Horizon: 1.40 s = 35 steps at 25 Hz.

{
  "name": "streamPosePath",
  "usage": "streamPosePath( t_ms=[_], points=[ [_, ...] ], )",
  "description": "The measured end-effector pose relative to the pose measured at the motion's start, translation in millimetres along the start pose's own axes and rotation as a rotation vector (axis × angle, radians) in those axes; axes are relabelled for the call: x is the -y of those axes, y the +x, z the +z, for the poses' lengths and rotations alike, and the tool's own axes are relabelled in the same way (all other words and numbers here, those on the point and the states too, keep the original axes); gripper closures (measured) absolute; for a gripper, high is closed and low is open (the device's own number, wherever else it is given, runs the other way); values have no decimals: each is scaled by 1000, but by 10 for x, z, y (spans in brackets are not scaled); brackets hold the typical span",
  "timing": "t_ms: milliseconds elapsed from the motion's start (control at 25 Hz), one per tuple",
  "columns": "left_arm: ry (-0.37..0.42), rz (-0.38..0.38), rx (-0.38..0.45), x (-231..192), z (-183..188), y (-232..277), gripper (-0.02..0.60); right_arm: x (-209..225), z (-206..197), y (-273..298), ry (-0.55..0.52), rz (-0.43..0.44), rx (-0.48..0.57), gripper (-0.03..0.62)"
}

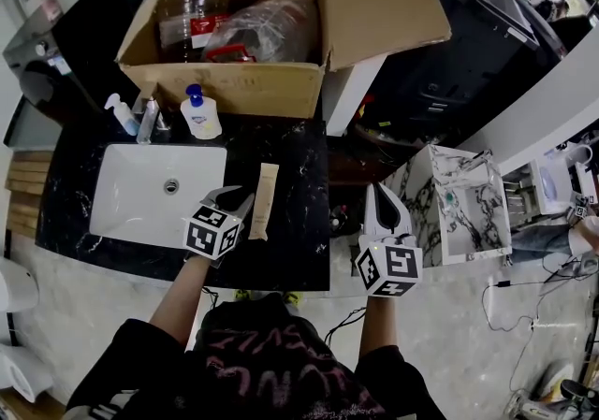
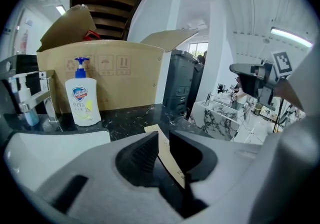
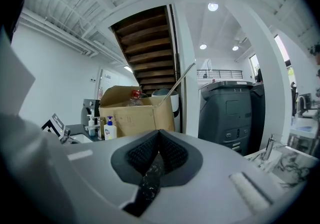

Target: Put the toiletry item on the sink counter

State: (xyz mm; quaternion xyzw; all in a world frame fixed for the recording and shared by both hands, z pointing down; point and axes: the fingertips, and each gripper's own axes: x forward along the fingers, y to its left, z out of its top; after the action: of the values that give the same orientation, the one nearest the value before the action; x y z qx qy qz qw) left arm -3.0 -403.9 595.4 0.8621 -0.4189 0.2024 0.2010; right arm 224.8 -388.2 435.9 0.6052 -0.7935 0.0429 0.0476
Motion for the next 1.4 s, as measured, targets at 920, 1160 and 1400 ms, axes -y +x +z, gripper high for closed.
streamPosePath(
  t_ms=[920,1160,1400],
  points=[
    [35,159,286,-172,976,-916,583,-109,245,-85,-26,26,55,582],
    [63,178,333,-157,1160,-1105,583,-127,277,-132,-31,25,63,582],
    [97,197,372,-132,1364,-1303,584,-174,323,-160,-31,30,72,582]
  ],
)
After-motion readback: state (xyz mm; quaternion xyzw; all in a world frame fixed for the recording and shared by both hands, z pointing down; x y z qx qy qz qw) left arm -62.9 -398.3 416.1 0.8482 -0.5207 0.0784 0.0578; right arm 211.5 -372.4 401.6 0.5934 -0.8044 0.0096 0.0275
